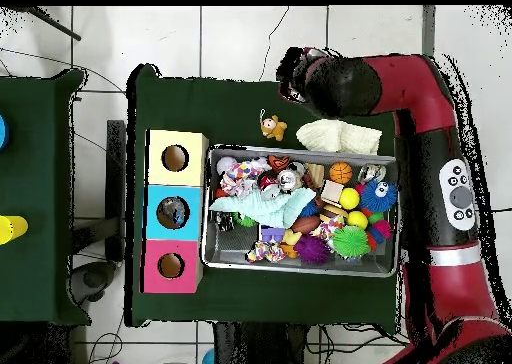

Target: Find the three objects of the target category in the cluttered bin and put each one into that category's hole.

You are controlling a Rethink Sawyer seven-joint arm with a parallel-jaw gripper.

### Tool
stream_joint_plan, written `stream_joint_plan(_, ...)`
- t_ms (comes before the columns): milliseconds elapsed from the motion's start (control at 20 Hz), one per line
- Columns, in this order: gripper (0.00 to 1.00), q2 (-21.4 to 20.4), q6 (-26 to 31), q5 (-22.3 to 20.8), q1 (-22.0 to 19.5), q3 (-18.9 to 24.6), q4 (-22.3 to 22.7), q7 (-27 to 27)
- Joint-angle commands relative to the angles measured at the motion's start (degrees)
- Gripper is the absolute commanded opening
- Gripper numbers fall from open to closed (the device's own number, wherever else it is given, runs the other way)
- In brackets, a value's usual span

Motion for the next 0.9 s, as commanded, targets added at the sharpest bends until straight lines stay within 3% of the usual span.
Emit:
stream_joint_plan(50, 1.00, -8.9, -5.7, 0.9, 1.4, -12.8, 12.7, 27.1)
stream_joint_plan(250, 1.00, -13.8, -8.5, 1.4, 2.1, -16.6, 17.7, 34.5)
stream_joint_plan(450, 1.00, -17.9, -9.0, 4.5, 4.1, -20.7, 20.5, 44.3)
stream_joint_plan(750, 1.00, -25.3, -8.4, 11.0, 9.2, -30.4, 23.5, 68.1)
stream_joint_plan(900, 1.00, -27.8, -6.9, 13.9, 10.3, -34.6, 25.3, 70.7)
